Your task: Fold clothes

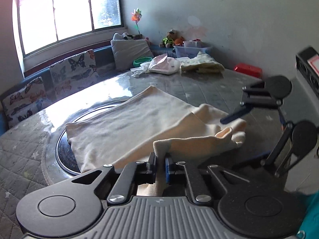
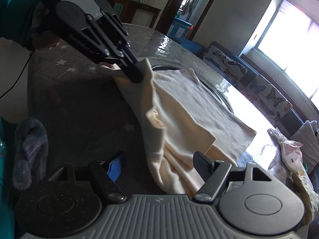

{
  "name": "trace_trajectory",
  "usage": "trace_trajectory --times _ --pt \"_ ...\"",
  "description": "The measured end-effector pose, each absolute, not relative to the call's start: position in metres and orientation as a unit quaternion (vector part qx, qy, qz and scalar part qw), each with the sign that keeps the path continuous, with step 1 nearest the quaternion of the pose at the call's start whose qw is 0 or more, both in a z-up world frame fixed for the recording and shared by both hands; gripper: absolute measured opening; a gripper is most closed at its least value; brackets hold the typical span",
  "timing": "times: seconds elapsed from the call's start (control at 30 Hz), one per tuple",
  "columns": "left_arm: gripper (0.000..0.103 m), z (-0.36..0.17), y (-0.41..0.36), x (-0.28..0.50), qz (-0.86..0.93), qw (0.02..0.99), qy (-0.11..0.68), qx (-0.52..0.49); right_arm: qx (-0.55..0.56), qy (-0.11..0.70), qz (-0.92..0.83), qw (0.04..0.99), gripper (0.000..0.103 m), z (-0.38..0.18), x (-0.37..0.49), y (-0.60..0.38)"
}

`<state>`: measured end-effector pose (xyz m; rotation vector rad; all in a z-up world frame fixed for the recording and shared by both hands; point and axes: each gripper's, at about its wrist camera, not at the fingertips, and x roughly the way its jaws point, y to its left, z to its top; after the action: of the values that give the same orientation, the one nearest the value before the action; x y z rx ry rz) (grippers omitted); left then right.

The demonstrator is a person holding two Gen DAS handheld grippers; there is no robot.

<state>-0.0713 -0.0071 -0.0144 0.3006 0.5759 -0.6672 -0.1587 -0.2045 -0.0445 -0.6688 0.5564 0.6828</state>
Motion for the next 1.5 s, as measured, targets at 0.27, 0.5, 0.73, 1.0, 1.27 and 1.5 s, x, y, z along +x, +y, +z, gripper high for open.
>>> trace_trajectory --times 0.27,0.5,0.73,1.0,1.27,1.5 --pt "0.014 -0.022 -0.001 -0.061 -0.330 0.887 0.293 0.135 -0.279 0.302 0.333 0.848 0.026 -0.043 -0.121 -0.199" --pt "0.053 -0.031 0.009 -0.092 -0.330 0.880 0.285 0.188 -0.241 0.322 0.339 0.850 0.012 -0.031 -0.108 -0.206" --pt "0.040 -0.050 0.008 -0.100 -0.317 0.869 0.283 0.253 -0.237 0.317 0.329 0.857 0.010 -0.027 -0.108 -0.204" --pt "0.007 -0.038 0.014 -0.107 -0.329 0.872 0.275 0.236 -0.233 0.287 0.326 0.870 0.008 -0.021 -0.122 -0.204" --pt "0.006 -0.003 0.030 -0.147 -0.352 0.873 0.261 0.215 -0.242 0.276 0.346 0.863 0.008 0.002 -0.157 -0.210" --pt "0.012 0.001 0.037 -0.184 -0.374 0.859 0.271 0.219 -0.252 0.286 0.362 0.851 0.008 0.018 -0.194 -0.213"
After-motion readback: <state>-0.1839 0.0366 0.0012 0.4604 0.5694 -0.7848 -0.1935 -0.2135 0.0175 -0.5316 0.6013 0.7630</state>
